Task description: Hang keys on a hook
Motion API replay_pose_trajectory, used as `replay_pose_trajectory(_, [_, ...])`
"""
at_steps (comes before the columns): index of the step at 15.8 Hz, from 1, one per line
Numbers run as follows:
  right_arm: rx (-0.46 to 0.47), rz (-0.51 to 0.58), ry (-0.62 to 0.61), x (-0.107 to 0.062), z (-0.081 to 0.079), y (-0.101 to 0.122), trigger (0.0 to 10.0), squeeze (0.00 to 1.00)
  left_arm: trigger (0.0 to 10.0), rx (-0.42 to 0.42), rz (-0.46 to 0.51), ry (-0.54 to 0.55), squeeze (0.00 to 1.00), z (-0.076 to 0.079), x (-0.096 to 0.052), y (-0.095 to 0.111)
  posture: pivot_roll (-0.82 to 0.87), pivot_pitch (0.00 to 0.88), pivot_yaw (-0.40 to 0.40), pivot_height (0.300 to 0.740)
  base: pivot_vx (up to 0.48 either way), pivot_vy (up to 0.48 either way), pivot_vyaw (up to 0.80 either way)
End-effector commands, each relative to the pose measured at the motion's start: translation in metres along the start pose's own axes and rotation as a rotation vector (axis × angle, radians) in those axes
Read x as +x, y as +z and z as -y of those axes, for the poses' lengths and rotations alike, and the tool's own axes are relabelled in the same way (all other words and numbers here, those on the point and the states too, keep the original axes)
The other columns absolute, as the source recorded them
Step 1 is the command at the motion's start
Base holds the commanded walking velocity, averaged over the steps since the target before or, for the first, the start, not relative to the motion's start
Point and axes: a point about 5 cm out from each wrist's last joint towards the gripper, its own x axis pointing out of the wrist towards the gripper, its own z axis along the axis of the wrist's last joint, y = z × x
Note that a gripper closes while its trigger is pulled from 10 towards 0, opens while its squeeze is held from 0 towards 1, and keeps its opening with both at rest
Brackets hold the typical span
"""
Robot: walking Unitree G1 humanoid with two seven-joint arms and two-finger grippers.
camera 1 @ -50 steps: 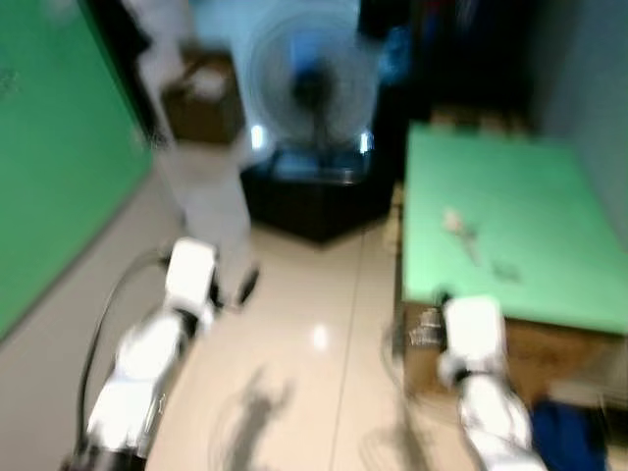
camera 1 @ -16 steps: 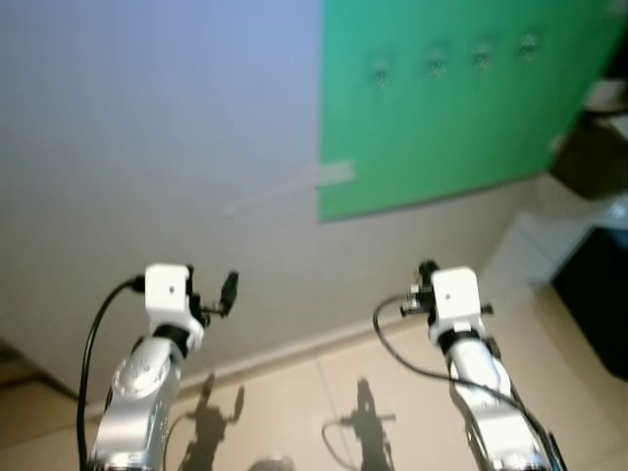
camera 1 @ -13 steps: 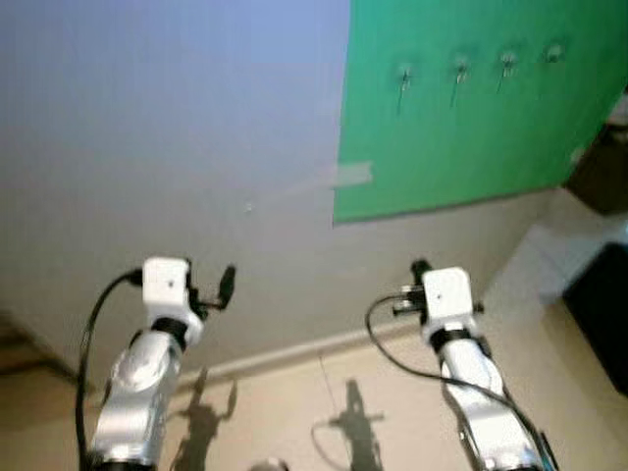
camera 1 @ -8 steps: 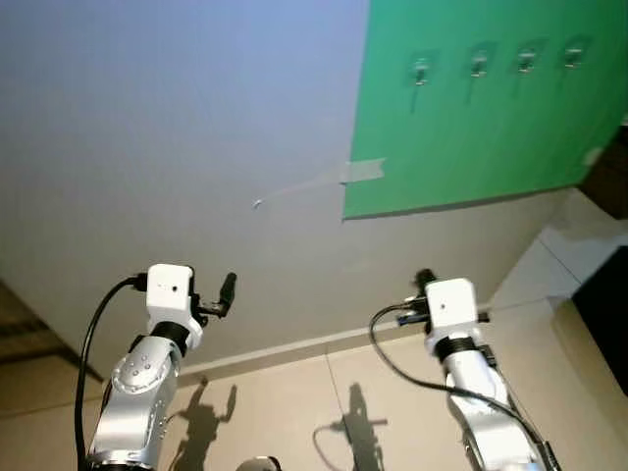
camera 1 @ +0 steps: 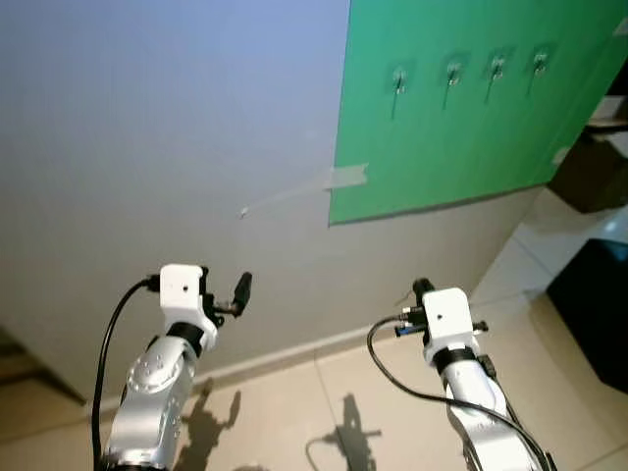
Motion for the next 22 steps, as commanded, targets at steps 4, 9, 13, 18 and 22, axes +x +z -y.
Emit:
replay_pose_trajectory(4, [0.001, 0.022, -0.009, 0.002, 0.000, 0.005, 0.0, 0.00, 10.0, 0.091, -0.016, 0.014, 0.00, 0.000, 0.007, 0.005, -0.01, 0.000, 0.030, 0.740, 0.103, -0.108, 0.00])
replay_pose_trajectory(9, [0.003, 0.019, -0.006, -0.002, 0.000, 0.002, 0.0, 0.00, 10.0, 0.080, -0.020, 0.070, 0.00, -0.003, 0.009, 0.006, -0.02, 0.000, 0.037, 0.740, 0.294, -0.376, 0.00])
replay_pose_trajectory(13, [0.003, 0.018, 0.010, -0.004, -0.003, 0.002, 0.0, 0.00, 10.0, 0.077, -0.027, 0.090, 0.00, -0.004, 0.007, 0.004, -0.01, 0.000, 0.034, 0.740, 0.304, -0.368, 0.00])
replay_pose_trajectory(18, [0.003, 0.014, 0.020, -0.006, -0.004, 0.002, 0.0, 0.00, 10.0, 0.054, -0.036, 0.113, 0.00, -0.006, 0.003, 0.001, 0.00, 0.000, 0.018, 0.740, 0.337, -0.338, 0.00])
replay_pose_trajectory(22, [-0.009, 0.001, 0.037, -0.009, -0.001, -0.001, 0.0, 0.00, 10.0, 0.056, -0.043, 0.120, 0.00, -0.004, -0.002, -0.003, 0.01, 0.000, 0.006, 0.740, 0.327, -0.348, 0.00])
